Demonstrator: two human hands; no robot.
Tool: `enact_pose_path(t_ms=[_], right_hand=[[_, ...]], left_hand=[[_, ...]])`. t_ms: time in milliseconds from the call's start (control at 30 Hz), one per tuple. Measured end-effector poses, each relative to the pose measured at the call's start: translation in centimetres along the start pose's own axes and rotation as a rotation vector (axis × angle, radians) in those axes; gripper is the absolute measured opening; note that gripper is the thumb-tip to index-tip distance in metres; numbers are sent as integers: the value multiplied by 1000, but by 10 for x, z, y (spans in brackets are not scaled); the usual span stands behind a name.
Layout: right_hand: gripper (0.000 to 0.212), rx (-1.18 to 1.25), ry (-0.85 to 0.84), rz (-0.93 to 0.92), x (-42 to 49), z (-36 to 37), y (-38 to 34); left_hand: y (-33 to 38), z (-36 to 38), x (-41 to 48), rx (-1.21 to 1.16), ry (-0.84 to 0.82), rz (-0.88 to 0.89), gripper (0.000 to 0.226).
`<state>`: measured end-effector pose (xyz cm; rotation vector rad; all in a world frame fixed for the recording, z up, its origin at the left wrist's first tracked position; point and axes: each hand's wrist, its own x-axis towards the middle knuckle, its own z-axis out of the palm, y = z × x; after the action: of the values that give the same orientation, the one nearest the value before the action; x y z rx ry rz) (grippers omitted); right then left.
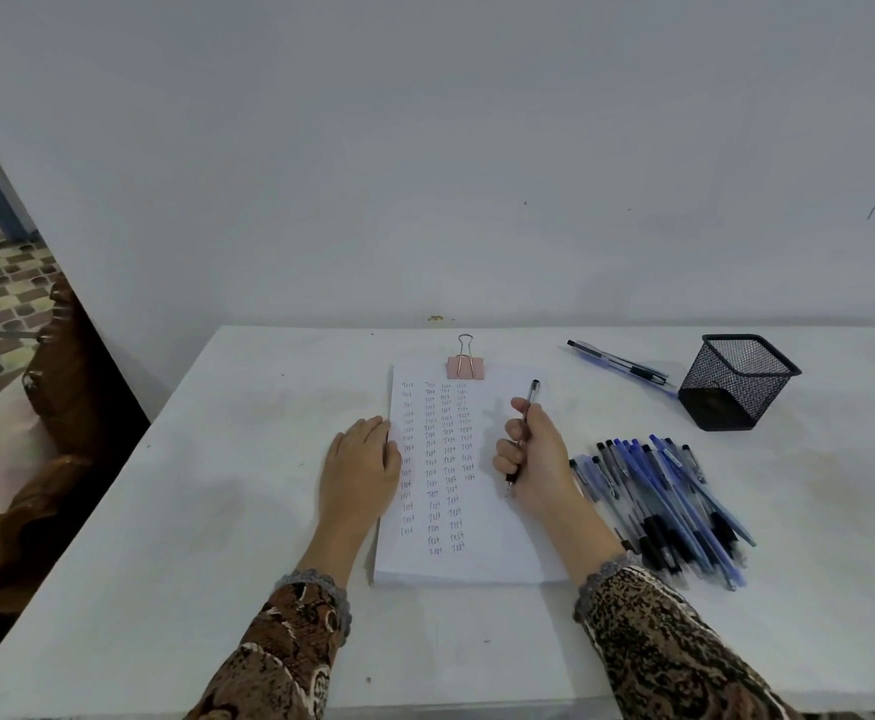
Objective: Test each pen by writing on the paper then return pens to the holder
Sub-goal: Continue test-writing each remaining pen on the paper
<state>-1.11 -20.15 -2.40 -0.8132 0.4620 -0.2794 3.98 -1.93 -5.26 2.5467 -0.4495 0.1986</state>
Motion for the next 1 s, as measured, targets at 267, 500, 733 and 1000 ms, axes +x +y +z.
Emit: enact_pose_path(t_ms=[267, 500, 733, 1000], right_hand=[[23, -216, 30, -67, -6, 8, 2], [25, -734, 93, -288, -13, -10, -46], [18, -1458, 393, -284, -17, -72, -106], [22, -1698, 479, -69, -28, -102, -115]], left_hand=[[1, -1, -1, 4, 9, 6, 41], [-2, 1, 1, 15, 1, 6, 42], [-3, 3, 2, 15, 13, 17, 41], [-7, 7, 4, 4, 17, 12, 40]])
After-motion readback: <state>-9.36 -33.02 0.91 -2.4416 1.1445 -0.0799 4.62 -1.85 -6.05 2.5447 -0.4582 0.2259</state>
